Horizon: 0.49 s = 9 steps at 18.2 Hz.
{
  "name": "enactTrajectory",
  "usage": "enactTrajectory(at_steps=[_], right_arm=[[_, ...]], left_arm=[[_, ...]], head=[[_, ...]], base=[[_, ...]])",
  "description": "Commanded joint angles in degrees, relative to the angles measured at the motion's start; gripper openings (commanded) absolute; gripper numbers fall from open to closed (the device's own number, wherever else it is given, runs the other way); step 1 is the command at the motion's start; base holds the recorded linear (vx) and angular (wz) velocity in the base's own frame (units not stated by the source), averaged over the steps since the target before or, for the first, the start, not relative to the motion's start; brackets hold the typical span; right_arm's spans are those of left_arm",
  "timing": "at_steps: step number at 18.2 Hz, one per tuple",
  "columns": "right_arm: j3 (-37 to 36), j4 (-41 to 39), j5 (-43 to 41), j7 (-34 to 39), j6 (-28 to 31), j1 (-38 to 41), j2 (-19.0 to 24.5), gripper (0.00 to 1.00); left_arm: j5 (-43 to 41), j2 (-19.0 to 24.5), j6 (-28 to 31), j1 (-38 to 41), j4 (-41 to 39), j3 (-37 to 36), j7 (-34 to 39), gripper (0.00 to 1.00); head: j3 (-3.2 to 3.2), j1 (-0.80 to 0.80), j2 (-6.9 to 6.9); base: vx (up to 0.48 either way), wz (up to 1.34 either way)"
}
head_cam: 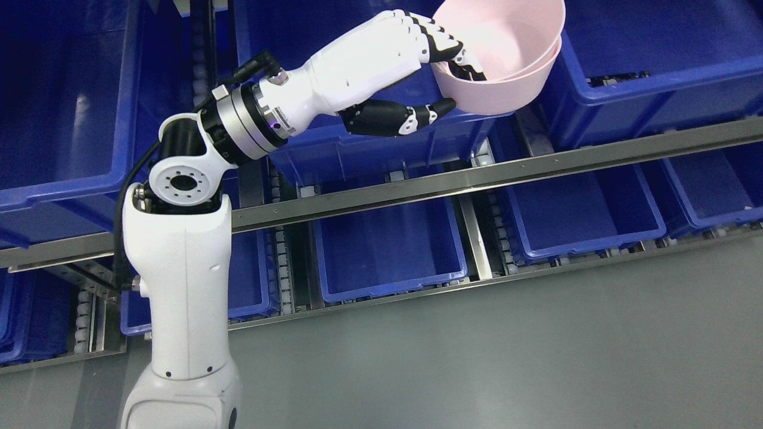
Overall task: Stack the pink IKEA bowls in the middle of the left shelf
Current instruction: 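Move the held bowls over the middle blue bin and lower them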
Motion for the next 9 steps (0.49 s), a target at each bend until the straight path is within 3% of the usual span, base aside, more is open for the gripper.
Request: enactTrajectory(at_steps=[1,4,9], right_arm=[[0.0,0.0,0.0,0.0,0.1,0.0,-1.0,1.00],[0.0,0.0,0.0,0.0,0.1,0.0,-1.0,1.00],[0.0,0.0,0.0,0.0,0.1,0.1,-1.0,1.00]], left_arm=[[-2.1,8.2,2.4,-4.0,4.9,-2.1,-2.1,0.16],[-2.1,10.1,3.6,-3.9,6.0,-2.0,-2.1,0.16],[-2.7,9.7,3.7,-2.1,6.2,-2.5,-2.0,0.16]], head=[[0.00,0.00,0.00],[0.00,0.00,0.00],[0.00,0.00,0.00]], base=[[0.142,0.29],[0.138,0.23],[0.134,0.10]])
